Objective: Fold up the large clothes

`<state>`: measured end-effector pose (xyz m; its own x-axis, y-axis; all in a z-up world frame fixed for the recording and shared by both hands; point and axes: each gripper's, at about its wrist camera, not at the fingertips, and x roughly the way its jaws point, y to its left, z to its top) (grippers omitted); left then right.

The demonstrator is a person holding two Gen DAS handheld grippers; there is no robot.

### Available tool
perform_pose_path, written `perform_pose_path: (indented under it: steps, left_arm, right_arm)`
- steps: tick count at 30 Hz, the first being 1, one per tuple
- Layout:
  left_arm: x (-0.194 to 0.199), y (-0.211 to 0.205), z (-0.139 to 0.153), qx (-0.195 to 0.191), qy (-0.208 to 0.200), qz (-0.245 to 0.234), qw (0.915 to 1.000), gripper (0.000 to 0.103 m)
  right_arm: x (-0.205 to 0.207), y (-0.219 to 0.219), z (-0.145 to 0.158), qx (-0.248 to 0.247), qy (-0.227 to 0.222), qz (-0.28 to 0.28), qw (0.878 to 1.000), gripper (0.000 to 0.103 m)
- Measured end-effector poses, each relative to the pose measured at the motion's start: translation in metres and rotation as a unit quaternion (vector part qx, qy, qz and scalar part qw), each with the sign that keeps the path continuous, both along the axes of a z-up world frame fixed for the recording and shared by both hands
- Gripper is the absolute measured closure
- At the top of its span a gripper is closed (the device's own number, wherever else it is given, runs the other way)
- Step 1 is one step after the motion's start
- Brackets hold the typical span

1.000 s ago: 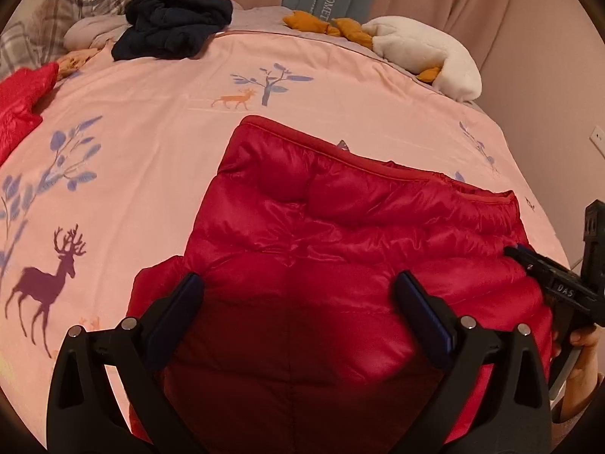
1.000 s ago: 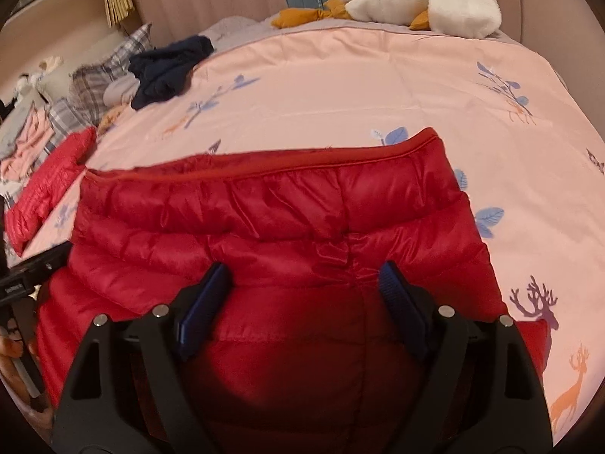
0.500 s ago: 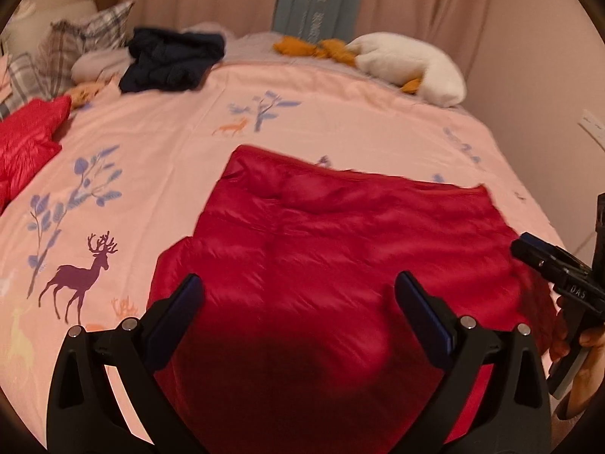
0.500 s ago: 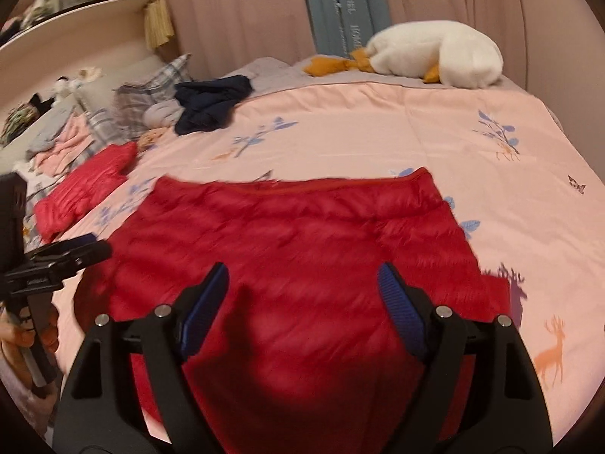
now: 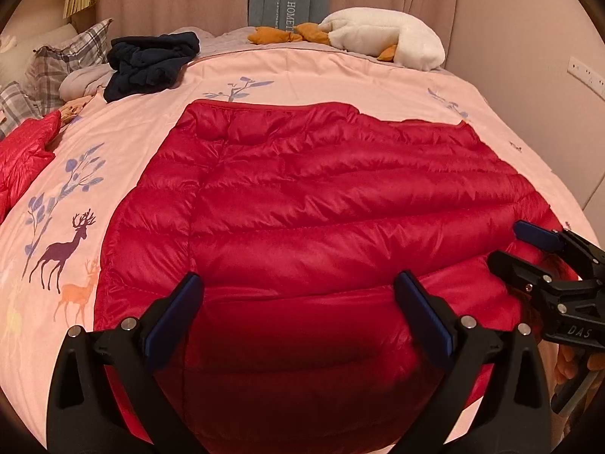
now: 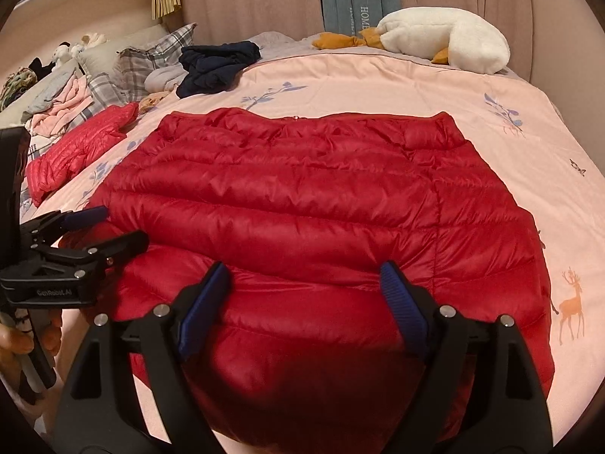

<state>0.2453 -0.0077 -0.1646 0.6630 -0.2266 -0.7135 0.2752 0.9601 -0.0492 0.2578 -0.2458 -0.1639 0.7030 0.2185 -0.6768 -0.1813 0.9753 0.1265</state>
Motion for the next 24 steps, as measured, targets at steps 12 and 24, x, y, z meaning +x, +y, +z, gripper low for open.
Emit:
perform_pose_path:
  steps: [12,24]
  left_arm:
    - [-0.011,0.021,0.017,-0.002,0.007,0.038,0.9993,0.001]
    - [-0.003,0.036,0.004,-0.022,0.034,0.044,0.9982,0.001]
  right_arm:
    - [-0.028,-0.041,0.027,0.028,-0.020,-0.050,0.998,0.020]
    - [-0.014,-0.050,0.004,0.027,0.038,-0.059,0.997,0.020]
